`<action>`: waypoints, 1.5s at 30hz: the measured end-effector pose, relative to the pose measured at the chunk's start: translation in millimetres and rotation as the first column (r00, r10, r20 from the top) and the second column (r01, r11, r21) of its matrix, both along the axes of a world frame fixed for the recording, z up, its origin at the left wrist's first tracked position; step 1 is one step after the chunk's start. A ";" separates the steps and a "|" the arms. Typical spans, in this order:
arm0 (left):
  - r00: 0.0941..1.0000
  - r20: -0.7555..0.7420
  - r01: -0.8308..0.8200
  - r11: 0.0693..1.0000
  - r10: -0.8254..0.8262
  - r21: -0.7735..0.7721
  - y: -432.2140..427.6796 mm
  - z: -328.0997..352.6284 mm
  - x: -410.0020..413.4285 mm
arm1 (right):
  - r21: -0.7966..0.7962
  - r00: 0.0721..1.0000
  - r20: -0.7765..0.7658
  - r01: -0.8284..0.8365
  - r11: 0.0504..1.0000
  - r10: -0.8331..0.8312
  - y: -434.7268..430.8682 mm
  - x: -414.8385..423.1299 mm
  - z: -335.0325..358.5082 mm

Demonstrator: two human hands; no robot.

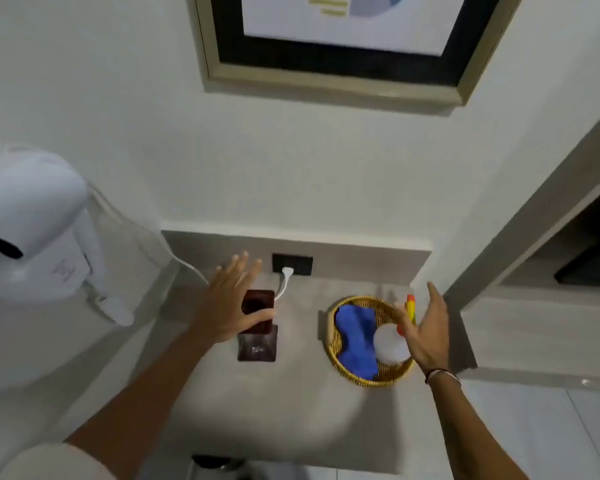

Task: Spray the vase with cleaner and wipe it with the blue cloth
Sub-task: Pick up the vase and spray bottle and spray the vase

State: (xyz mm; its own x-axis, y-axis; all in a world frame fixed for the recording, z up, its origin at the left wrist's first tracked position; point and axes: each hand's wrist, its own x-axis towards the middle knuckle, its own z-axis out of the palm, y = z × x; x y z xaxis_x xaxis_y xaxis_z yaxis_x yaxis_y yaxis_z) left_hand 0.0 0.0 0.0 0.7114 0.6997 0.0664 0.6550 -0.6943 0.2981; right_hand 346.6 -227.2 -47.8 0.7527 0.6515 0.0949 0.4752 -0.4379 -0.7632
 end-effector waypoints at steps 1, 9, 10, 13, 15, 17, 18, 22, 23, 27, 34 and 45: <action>0.994 -0.084 0.062 0.997 -0.065 -0.040 -0.5 -9.3 -2.1 | 0.008 0.995 -0.095 0.026 1.000 -0.025 -6.5 -0.8 -10.3; 0.997 -0.079 0.011 0.992 -0.021 -0.125 -1.7 -23.8 -0.3 | 0.020 0.985 -0.174 0.005 1.000 -0.001 8.3 -4.8 -56.6; 0.997 -0.080 0.003 0.991 -0.014 -0.132 -0.3 -24.2 0.4 | 0.014 0.987 -0.160 0.011 1.000 -0.009 12.5 -3.4 -61.3; 1.000 -0.030 0.003 0.984 -0.008 -0.178 1.4 -24.8 -1.4 | 0.005 0.991 -0.122 0.060 0.998 -0.059 16.2 -0.4 -68.5; 1.000 0.022 0.023 0.980 -0.019 -0.199 4.2 -27.8 -7.4 | 0.020 0.996 -0.070 0.061 0.998 -0.059 14.0 -0.2 -66.9; 0.995 0.087 0.058 0.978 -0.041 -0.198 8.6 -29.9 -16.5 | 0.038 0.998 -0.014 0.068 0.997 -0.068 13.4 -2.6 -61.2; 0.992 0.116 0.071 0.977 -0.048 -0.200 11.6 -31.8 -21.6 | 0.052 0.996 0.020 0.083 0.995 -0.084 12.7 -5.2 -56.9; 0.978 0.195 0.126 0.960 -0.078 -0.251 27.5 -38.3 -39.5 | 0.144 0.976 0.175 0.106 0.984 -0.130 13.5 -24.6 -23.2; 0.975 0.212 0.127 0.954 -0.070 -0.270 31.8 -40.7 -43.5 | 0.200 0.976 0.184 0.074 0.977 -0.112 14.4 -33.6 -12.6; 0.948 0.317 0.137 0.938 -0.030 -0.319 40.7 -50.1 -56.1 | 0.319 0.994 0.050 -0.107 0.942 0.096 13.3 -77.9 18.1; 0.910 0.393 0.083 0.875 0.128 -0.477 23.0 -72.2 -71.1 | 0.236 0.789 -0.397 -0.406 0.883 0.469 18.7 -157.8 2.6; 0.921 0.372 0.079 0.881 0.115 -0.467 28.8 -77.2 -81.8 | 0.103 0.778 -0.300 -0.549 0.830 0.552 49.6 -190.0 -9.3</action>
State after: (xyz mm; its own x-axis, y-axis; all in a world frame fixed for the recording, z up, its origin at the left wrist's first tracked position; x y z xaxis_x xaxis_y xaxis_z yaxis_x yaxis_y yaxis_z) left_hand -81.8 28.8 -77.2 0.6852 0.7283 -0.0088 0.4350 -0.3995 0.8070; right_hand 156.6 -177.6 -57.1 0.2572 0.9639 -0.0685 0.3768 -0.1653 -0.9114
